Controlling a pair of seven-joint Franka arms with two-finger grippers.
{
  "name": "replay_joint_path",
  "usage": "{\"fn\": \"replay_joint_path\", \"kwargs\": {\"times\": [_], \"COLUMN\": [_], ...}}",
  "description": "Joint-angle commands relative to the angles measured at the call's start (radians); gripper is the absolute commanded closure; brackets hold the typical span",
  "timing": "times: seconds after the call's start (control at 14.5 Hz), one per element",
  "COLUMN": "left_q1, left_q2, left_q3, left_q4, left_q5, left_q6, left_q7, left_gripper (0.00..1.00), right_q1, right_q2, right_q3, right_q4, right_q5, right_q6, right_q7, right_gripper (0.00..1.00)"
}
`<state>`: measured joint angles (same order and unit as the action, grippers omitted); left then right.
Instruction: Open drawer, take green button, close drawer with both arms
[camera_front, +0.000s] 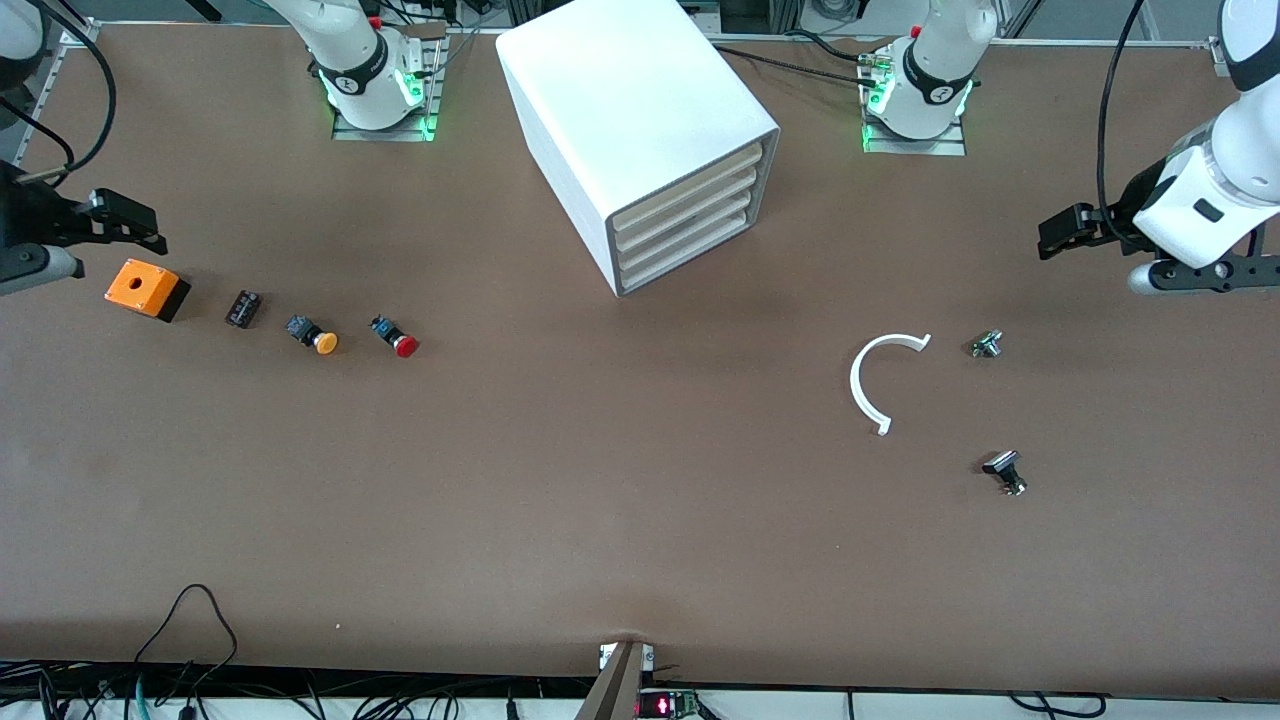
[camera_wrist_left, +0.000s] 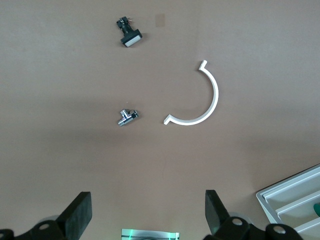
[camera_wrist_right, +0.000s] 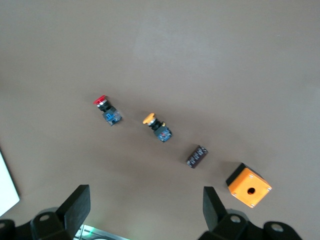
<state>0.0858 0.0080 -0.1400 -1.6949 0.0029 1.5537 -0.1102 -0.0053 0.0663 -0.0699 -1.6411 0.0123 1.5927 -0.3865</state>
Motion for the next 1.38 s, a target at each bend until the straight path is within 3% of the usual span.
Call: {"fn": "replay_joint_path", "kwargs": {"times": [0.0, 0.28, 0.48, 0.62, 0.76, 1.03, 1.31], "left_q1": [-0.009, -0.001, -0.001, -0.014, -0.017, -0.05, -0.104], "left_q2": [0.017, 0.062, 0.112, 0.174, 0.217, 0.289, 0.378], "left_q3": [-0.016, -0.015, -0.013, -0.016, -0.015, -0.016, -0.02], "left_q4": [0.041, 0.041, 0.023, 0.012, -0.023, -0.103, -0.184], "left_q5": [0.022, 0.0, -0.102, -0.185, -0.251, -0.367, -0.559], "left_q6": [-0.026, -0.066, -0.057, -0.067, -0.069, -0.064, 0.003], "left_q7": [0.006, 0.043, 0.055, 0.053, 0.082, 0.132, 0.144], "left_gripper": [0.0, 0.0, 0.0, 0.0, 0.0, 0.0, 0.0], "right_q1": [0.004, 0.042, 0.059, 0.061, 0.073, 0.14, 0.142], "right_q2": [0.01, 0.032, 0.047, 0.076, 0.092, 0.139, 0.187], "right_q3": [0.002, 0.002, 0.004, 0.002, 0.006, 0.007, 0.007], "right_q4": [0.015, 0.015, 0.015, 0.015, 0.017, 0.036, 0.046], "right_q5": [0.031, 0.04, 0.081, 0.257, 0.241, 0.063, 0.063], "right_q6": [-0.008, 0.006, 0.026, 0.038, 0.061, 0.081, 0.112], "right_q7": [-0.011, -0.046, -0.048, -0.049, -0.052, -0.051, -0.052], "right_gripper": [0.0, 0.0, 0.0, 0.0, 0.0, 0.0, 0.0]}}
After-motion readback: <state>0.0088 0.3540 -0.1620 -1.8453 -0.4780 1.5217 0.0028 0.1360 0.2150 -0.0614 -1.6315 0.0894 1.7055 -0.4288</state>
